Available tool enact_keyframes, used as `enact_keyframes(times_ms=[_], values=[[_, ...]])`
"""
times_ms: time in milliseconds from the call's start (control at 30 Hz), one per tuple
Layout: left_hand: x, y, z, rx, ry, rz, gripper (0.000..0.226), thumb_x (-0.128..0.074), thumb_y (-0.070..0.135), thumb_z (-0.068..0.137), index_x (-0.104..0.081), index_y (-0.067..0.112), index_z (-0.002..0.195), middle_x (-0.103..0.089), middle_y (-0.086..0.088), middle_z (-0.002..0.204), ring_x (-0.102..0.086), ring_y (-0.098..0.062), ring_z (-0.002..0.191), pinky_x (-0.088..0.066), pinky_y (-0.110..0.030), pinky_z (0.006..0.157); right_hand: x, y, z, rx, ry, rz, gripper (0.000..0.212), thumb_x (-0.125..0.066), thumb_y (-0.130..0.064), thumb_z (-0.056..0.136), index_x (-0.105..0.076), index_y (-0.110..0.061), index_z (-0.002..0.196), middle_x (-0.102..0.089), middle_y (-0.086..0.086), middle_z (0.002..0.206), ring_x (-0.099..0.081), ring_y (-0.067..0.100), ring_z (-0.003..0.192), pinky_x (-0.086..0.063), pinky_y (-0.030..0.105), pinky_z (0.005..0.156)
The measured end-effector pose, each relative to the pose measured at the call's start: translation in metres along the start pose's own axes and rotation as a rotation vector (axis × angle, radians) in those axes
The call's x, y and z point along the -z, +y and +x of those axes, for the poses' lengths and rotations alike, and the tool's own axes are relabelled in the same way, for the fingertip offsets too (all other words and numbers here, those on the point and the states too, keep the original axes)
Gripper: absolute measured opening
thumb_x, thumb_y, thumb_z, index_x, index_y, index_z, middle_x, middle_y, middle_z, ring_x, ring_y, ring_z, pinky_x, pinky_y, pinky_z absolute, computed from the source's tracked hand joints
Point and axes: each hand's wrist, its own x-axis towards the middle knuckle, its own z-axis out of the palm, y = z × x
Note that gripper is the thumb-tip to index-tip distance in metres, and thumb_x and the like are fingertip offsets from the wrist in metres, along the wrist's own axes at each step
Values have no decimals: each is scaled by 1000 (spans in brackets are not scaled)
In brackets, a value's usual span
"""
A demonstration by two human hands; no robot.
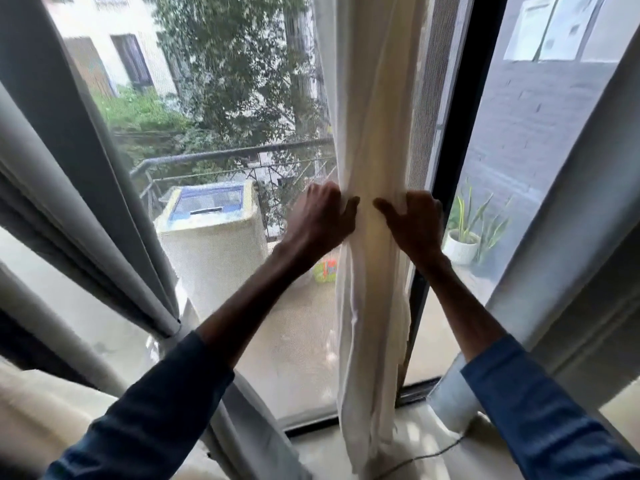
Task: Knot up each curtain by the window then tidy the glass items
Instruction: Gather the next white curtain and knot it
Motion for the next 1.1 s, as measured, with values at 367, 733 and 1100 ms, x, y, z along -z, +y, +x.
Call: enact_keyframes(times_ms=[367, 733, 1100], values=[[-20, -6, -9, -23, 106, -6, 43, -56, 35, 92, -61, -4, 75, -63, -24, 68, -62, -38, 59, -47, -39, 50, -16, -11, -41, 291, -150, 9, 35, -46, -40, 94, -60, -11, 82, -67, 15, 70, -62, 36, 58, -42, 36, 49], [-47, -16, -27, -12, 2, -36, 40, -58, 27, 96, -56, -4, 71, -58, -28, 66, -59, -40, 58, -37, -38, 48, -15, 4, -82, 266, -49, -224, 22, -56, -30, 100, -64, -13, 89, -67, 18, 66, -67, 42, 63, -47, 39, 52], [-57, -25, -30, -24, -2, 5, 42, -50, 31, 101, -56, -1, 74, -61, -30, 74, -60, -46, 67, -47, -43, 53, -15, 7, -112, 247, -39, -255, 15, -60, -19, 96, -68, -13, 106, -69, 16, 67, -67, 41, 63, -52, 43, 52]])
